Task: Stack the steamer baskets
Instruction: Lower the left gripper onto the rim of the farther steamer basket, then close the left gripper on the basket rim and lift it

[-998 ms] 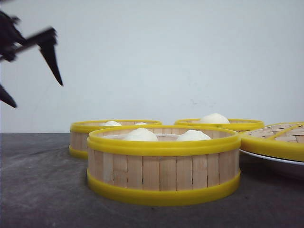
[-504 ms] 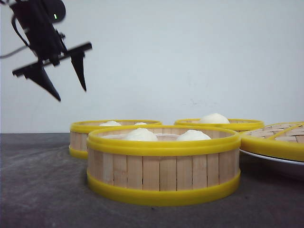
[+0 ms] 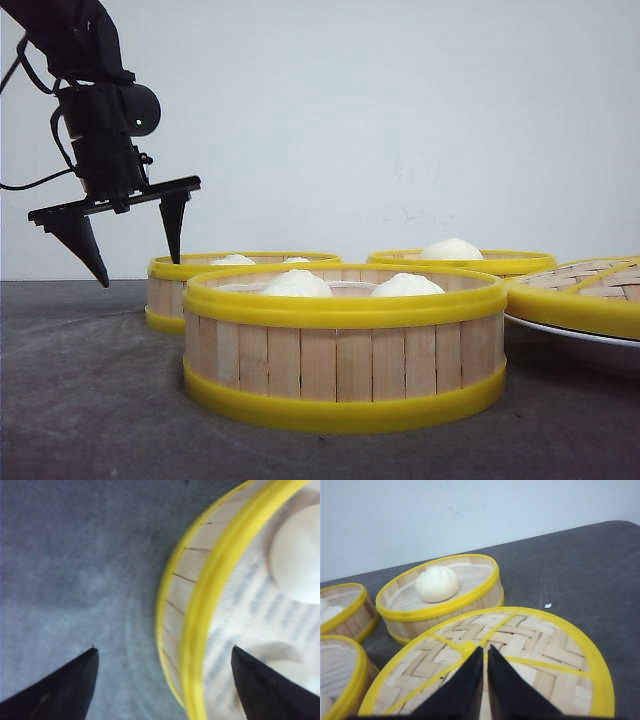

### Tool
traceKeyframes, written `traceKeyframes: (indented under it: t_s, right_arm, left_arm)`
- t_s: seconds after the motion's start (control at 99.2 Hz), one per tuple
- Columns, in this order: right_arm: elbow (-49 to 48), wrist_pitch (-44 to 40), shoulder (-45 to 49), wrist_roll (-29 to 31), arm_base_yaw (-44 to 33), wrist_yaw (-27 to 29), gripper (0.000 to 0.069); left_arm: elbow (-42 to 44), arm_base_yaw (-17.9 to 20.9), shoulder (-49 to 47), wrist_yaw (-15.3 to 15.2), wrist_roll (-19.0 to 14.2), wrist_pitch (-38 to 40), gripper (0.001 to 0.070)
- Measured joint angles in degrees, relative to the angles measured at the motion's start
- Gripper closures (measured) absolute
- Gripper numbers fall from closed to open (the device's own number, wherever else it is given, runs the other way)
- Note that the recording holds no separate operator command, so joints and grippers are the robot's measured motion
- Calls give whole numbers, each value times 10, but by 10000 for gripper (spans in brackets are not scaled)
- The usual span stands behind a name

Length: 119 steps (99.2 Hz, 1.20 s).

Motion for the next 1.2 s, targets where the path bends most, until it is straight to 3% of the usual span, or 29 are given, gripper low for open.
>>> traceKeyframes:
  t_s: [0.232,0.454,0.635,0.706,0.988,1.2]
  right_arm:
    - [0,0,0,0,0,0,680]
    - [0,0,0,0,0,0,680]
    - [0,0,0,0,0,0,680]
    - [0,0,0,0,0,0,680]
    - [0,0,0,0,0,0,680]
    - [0,-3,0,0,0,0,680]
  left_arm:
    - [1,-9,17,-16,13,-12,223]
    - [1,-18,24,-16,23,-13,368]
    - [2,-26,24,-12,23,-8,583]
    - [3,-30,24,-15,23,-8,636]
    - [12,-28,26,3,19,-4,665]
    - [103,-27,35,8,40,-37,673]
